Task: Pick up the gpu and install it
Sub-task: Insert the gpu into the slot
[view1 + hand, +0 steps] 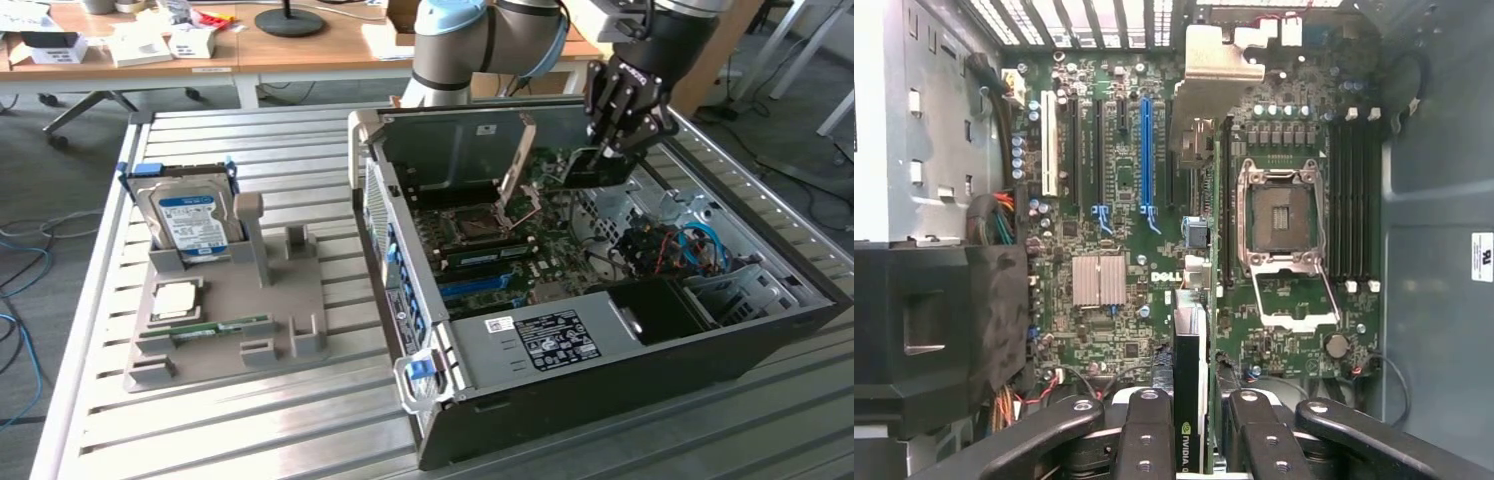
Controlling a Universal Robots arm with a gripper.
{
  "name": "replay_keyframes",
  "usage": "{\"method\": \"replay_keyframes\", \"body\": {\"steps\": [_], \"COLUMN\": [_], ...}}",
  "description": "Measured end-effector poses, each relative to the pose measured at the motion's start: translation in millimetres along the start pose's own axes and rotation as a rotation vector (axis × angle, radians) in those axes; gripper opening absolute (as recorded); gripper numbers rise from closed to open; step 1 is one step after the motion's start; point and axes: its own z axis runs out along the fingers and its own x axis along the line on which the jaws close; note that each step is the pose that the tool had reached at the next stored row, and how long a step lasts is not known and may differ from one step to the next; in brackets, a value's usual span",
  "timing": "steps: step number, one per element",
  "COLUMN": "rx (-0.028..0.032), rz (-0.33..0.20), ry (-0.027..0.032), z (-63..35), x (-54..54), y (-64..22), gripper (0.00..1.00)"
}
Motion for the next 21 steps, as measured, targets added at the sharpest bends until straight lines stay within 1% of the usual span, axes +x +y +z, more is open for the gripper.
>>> {"method": "replay_keyframes", "body": {"steps": [8,13,16,21], "rx": [0.0008,0.0054,0.0102,0.0257], "rz": [-0.004,-0.004,-0.005,-0.007], "ry": [0.0001,-0.0001,-0.0001,-0.0004], "z": [1.0,1.1,1.1,1.4], "x": [0.1,0.1,0.1,0.2], "y": [0.1,0.3,0.8,2.8], "gripper": [0.26,0.26,0.26,0.26]}}
